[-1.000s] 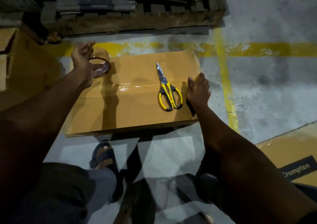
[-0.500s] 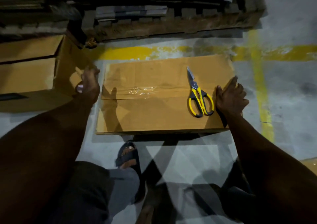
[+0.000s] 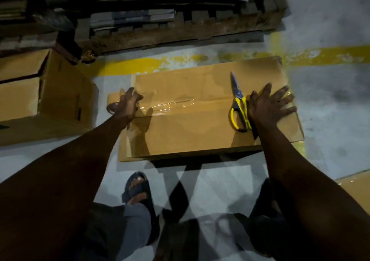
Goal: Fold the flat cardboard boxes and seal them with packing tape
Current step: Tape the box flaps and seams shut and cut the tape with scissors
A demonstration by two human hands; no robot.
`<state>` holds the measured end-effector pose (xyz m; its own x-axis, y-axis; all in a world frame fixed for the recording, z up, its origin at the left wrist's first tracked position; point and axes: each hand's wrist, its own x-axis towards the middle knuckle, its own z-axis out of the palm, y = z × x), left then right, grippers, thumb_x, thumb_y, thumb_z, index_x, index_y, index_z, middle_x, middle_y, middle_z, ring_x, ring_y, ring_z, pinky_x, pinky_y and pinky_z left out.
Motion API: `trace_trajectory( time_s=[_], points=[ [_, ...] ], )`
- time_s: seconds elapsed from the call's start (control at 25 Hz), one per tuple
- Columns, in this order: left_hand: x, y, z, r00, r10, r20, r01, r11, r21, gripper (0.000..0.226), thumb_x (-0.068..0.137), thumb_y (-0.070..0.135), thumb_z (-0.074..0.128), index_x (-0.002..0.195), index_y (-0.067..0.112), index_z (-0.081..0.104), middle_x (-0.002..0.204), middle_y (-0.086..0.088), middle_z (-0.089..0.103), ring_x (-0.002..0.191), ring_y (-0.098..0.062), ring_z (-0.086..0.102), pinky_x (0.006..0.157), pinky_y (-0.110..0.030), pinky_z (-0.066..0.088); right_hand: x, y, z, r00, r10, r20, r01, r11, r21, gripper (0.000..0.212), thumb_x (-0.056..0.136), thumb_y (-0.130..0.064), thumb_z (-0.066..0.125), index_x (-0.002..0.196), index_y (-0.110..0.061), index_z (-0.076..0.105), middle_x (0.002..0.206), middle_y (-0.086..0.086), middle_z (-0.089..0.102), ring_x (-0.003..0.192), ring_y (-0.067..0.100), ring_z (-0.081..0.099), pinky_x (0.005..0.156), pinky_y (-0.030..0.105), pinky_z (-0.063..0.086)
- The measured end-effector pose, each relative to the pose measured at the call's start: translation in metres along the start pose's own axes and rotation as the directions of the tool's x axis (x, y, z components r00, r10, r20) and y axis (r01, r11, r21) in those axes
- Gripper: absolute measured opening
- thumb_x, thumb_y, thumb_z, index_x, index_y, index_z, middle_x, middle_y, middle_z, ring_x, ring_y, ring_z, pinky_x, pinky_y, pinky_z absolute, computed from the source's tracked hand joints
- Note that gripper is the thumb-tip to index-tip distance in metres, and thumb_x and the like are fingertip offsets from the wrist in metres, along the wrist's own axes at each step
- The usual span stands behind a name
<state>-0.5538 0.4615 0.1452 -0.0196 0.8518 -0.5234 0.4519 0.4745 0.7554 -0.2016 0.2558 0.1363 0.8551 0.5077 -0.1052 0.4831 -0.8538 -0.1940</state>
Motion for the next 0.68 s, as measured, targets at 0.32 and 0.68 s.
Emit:
trace_trajectory(
  time_s=[0.32, 0.68],
  points=[
    [-0.081, 0.049, 0.080, 0.938, 0.164, 0.304, -0.188, 0.981, 0.050, 0.059, 0.095, 0.016, 0.042, 0.151, 0.028, 0.027, 0.160, -0.005, 0.016, 0.144, -0.026, 0.022, 0.115, -0.052, 0.021, 0.006, 0.002, -0.002, 0.967, -0.216, 0.136, 0.227, 0.972, -0.065, 0.072, 0.098, -0.050, 0.038, 0.156, -0.014, 0.014, 0.163, 0.015, 0.010, 0.147, 0.045, 0.006, 0.111, 0.070, 0.008],
    [-0.109, 0.105, 0.024, 0.993, 0.090, 0.080, -0.059, 0.943, -0.326, 0.030, 0.096, 0.039, 0.043, 0.121, 0.030, 0.057, 0.104, 0.012, 0.060, 0.094, -0.017, 0.055, 0.082, -0.037, 0.043, -0.031, -0.109, -0.030, 0.832, -0.538, 0.138, 0.413, 0.765, 0.495, 0.067, 0.097, -0.048, 0.040, 0.155, -0.019, 0.024, 0.161, 0.016, 0.019, 0.149, 0.036, 0.014, 0.119, 0.050, 0.013]
  ],
)
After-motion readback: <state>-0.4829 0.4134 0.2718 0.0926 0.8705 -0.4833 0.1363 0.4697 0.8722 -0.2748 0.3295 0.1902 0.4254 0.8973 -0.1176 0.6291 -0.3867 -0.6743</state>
